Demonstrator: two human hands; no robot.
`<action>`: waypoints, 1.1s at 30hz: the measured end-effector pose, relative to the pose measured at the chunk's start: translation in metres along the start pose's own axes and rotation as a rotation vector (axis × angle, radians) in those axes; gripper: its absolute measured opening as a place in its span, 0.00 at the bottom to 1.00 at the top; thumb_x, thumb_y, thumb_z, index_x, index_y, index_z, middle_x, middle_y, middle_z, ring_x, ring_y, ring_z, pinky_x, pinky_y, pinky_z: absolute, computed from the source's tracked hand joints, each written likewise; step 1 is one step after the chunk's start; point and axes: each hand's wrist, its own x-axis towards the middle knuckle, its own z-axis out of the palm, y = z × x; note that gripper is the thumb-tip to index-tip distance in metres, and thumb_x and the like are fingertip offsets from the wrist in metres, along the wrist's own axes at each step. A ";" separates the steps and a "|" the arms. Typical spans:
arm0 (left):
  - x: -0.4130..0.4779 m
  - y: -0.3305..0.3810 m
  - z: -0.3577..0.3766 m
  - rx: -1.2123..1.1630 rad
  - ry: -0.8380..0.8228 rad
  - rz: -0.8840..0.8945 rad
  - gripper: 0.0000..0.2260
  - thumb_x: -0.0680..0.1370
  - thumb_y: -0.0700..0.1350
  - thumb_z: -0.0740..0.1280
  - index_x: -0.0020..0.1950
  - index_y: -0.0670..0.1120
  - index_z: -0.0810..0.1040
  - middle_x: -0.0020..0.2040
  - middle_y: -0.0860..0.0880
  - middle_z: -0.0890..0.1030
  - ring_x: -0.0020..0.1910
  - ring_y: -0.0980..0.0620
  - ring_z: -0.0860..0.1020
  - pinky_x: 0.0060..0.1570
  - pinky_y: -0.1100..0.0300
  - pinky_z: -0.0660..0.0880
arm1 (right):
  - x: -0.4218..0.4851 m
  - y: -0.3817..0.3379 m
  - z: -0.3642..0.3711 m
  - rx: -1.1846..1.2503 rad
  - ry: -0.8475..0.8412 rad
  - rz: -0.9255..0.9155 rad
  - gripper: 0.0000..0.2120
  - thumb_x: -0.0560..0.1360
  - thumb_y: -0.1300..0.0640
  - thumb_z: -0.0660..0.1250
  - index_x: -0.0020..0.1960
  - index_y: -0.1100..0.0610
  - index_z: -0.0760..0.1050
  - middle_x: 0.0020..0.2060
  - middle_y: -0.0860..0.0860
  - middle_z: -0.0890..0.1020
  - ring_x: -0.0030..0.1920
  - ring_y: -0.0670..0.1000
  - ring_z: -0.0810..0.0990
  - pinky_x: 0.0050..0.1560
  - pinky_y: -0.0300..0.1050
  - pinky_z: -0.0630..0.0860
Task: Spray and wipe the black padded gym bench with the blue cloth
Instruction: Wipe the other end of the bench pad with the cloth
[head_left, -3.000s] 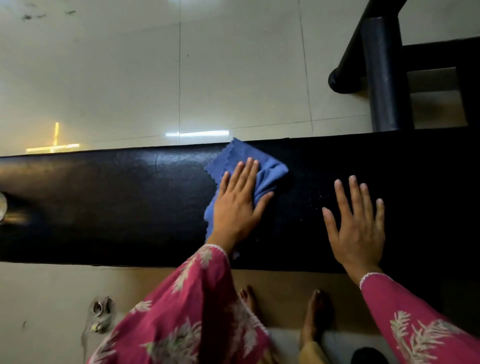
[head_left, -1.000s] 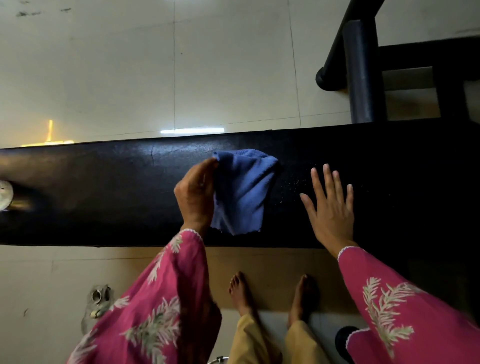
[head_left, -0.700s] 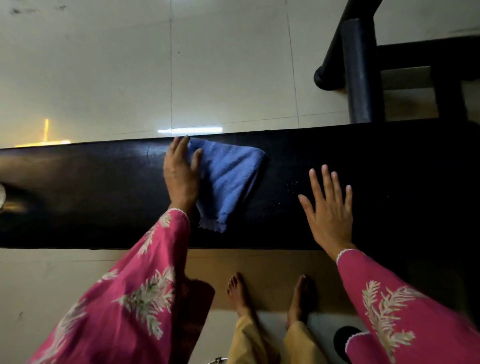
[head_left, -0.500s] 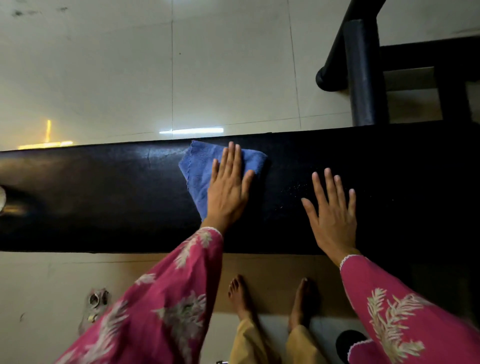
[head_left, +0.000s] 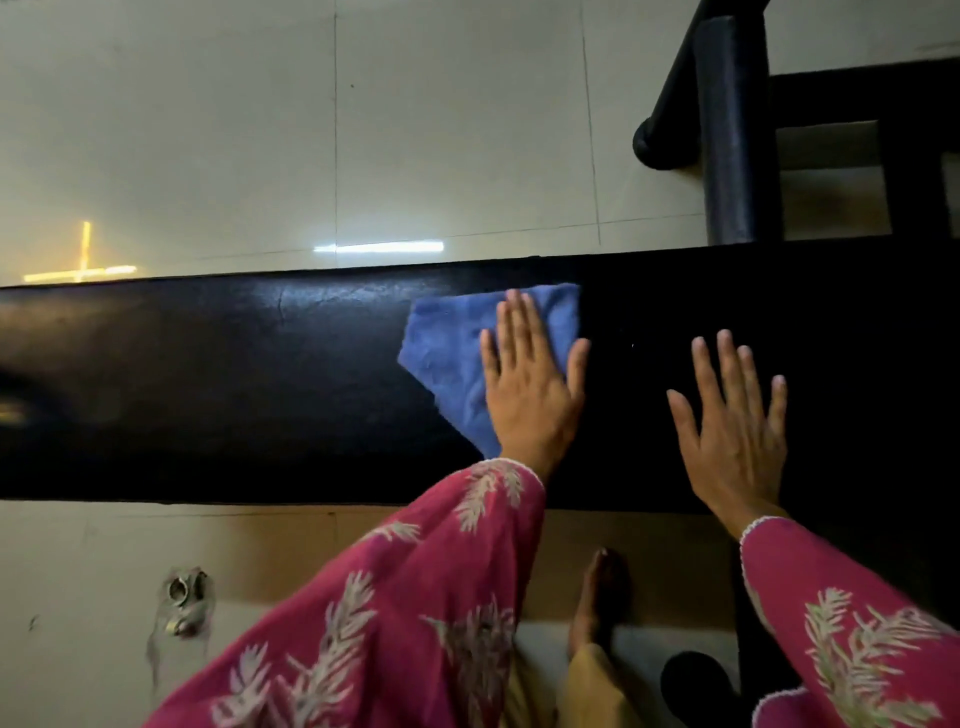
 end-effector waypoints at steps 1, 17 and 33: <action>-0.010 0.001 0.002 0.018 -0.055 0.157 0.33 0.78 0.62 0.44 0.74 0.39 0.57 0.75 0.42 0.60 0.74 0.47 0.57 0.72 0.52 0.45 | 0.000 0.001 -0.001 -0.003 0.010 0.019 0.30 0.78 0.39 0.37 0.74 0.54 0.54 0.74 0.56 0.59 0.73 0.55 0.57 0.71 0.58 0.49; 0.063 -0.022 -0.004 0.080 0.029 0.146 0.32 0.78 0.61 0.47 0.76 0.43 0.51 0.77 0.45 0.54 0.76 0.51 0.50 0.73 0.54 0.39 | 0.003 0.019 -0.002 -0.005 0.035 0.055 0.29 0.78 0.40 0.38 0.75 0.52 0.50 0.74 0.54 0.56 0.74 0.53 0.54 0.71 0.56 0.48; -0.030 -0.001 0.013 0.072 -0.052 0.183 0.31 0.79 0.61 0.44 0.75 0.42 0.55 0.75 0.45 0.57 0.74 0.51 0.51 0.72 0.52 0.42 | 0.004 0.019 -0.001 0.001 0.050 0.051 0.28 0.79 0.41 0.40 0.75 0.53 0.52 0.74 0.54 0.59 0.73 0.54 0.57 0.71 0.56 0.50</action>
